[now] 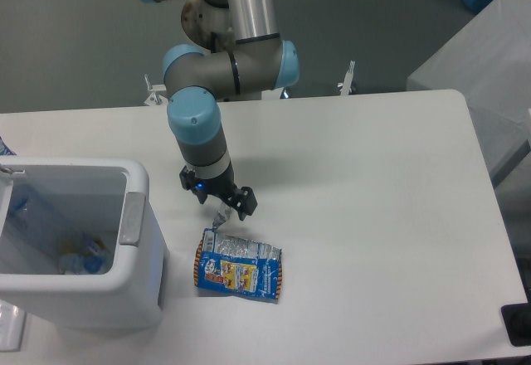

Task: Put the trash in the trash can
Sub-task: 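Move the gripper back over the blue snack wrapper and lower it, then pinch the edge of the blue snack wrapper and lift it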

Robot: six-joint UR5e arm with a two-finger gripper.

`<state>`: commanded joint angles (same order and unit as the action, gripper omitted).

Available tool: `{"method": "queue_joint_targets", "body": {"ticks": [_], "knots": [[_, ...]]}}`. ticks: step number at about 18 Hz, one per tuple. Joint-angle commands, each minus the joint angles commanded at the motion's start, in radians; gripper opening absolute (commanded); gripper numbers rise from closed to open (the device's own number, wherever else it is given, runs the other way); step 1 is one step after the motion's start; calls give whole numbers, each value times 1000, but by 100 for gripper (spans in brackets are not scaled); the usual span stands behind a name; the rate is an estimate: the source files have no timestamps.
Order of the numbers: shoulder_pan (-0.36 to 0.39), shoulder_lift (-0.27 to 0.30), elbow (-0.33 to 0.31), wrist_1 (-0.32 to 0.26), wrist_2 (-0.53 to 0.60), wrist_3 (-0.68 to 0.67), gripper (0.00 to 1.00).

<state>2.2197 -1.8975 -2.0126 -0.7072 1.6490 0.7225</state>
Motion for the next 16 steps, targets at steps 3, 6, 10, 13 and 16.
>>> {"method": "queue_joint_targets", "body": {"ticks": [3, 6, 10, 13, 16], "knots": [[-2, -14, 3, 0, 28, -2, 97], [-9, -15, 5, 2, 29, -9, 71], [-9, -15, 6, 2, 29, -14, 40], [-9, -11, 9, 2, 28, -3, 33], [-6, -5, 17, 2, 18, -2, 17]]}}
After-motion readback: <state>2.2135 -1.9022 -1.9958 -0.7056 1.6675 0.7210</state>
